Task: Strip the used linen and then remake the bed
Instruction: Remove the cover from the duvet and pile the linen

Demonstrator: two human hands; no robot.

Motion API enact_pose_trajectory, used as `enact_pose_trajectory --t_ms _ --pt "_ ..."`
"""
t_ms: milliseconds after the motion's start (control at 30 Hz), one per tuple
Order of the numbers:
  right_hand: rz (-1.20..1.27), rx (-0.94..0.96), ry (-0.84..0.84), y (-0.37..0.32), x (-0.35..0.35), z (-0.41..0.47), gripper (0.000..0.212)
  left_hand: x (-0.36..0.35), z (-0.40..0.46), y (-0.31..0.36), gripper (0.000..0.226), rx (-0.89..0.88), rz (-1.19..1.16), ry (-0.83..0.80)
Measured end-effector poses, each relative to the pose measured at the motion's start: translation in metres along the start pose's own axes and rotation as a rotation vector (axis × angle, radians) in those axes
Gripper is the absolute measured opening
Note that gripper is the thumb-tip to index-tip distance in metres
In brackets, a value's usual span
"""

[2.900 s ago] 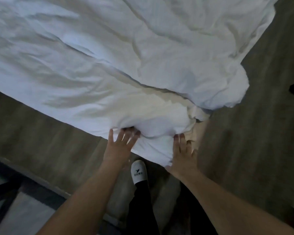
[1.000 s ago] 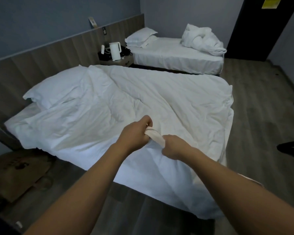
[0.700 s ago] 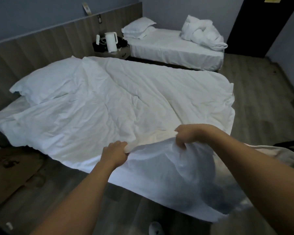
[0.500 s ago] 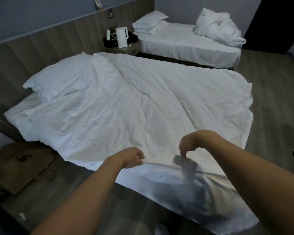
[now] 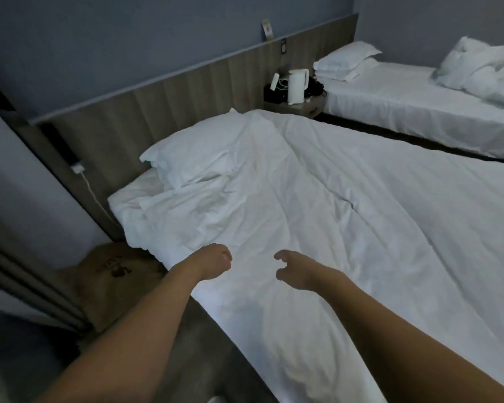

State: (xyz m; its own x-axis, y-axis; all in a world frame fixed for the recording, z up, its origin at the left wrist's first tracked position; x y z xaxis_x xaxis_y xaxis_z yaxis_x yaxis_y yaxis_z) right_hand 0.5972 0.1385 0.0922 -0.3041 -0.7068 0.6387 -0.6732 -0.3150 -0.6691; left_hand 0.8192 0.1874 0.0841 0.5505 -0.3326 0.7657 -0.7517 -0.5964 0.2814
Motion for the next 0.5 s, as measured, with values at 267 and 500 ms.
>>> enact_pose_trajectory --t_ms 267,500 --pt "0.085 0.113 0.029 -0.131 -0.022 0.161 0.062 0.133 0.103 -0.109 0.032 0.136 -0.115 0.11" --pt "0.112 0.051 0.008 -0.152 -0.018 0.297 0.062 0.194 0.198 -0.176 0.034 0.174 -0.137 0.07"
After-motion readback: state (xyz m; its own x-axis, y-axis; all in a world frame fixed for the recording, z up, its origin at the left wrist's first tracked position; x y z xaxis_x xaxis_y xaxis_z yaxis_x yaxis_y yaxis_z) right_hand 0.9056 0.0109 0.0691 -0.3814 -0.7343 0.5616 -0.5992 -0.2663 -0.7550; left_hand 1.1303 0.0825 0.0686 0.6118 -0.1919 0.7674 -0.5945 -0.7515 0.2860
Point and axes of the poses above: each hand's wrist, its own z-axis towards the middle knuckle, its own x-axis out of the back of the hand, y = z × x, the point moved 1 cm from there along z, towards the middle knuckle, and after that the axes turned 14 degrees about x, right-handed, at the moved point
